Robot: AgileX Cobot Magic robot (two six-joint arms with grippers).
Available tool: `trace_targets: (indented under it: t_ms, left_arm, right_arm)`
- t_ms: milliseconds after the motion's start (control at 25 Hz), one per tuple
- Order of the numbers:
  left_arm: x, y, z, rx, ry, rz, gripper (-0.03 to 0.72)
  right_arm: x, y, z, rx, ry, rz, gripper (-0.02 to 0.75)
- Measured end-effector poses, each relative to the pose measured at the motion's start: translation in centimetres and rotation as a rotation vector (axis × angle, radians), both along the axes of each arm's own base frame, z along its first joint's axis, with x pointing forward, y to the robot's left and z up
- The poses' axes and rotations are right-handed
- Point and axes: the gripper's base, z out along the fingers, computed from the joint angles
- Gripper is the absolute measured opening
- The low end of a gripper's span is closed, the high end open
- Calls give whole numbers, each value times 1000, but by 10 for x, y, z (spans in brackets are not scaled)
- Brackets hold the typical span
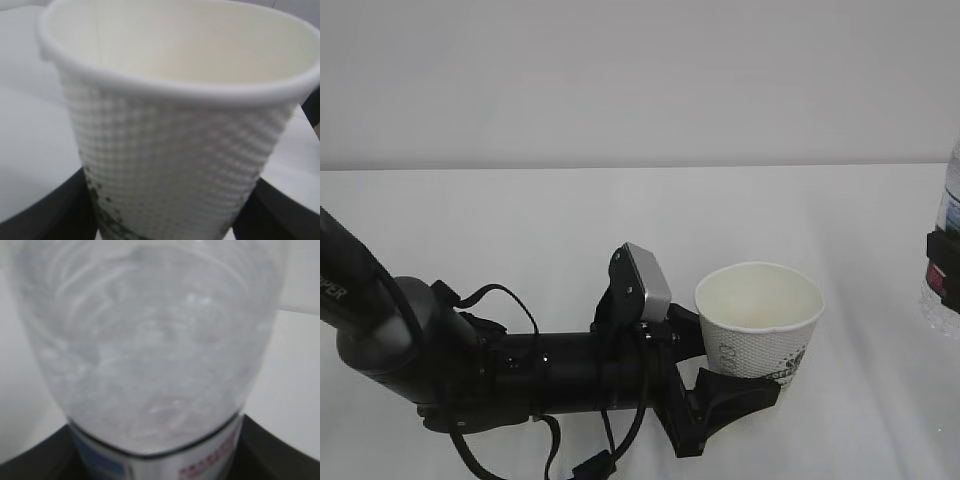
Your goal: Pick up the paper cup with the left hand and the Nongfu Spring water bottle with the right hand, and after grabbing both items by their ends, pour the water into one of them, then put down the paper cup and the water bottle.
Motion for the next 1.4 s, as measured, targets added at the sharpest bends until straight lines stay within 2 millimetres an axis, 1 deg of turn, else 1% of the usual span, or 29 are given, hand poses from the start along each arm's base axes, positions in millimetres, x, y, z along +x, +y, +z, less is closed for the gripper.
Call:
trace_targets:
  t_ms: [200, 480, 800, 1160, 1400]
  left_arm:
    - [-2, -2, 0, -3, 2, 1, 525]
    - [0, -3, 1, -7, 2, 11, 525]
    - [10, -19, 16, -51, -75, -48, 525]
    - [5, -19, 15, -38, -78, -106, 525]
    - [5, -19, 14, -36, -80, -111, 525]
  right_arm:
    - [0, 0, -1, -56, 6, 25, 449]
    - [0, 0, -1, -85, 3, 39, 449]
    - [0, 0, -1, -153, -1, 71, 449]
    - [-1, 0, -1, -263, -9, 122, 449]
    - [-1, 0, -1, -361, -18, 169, 449]
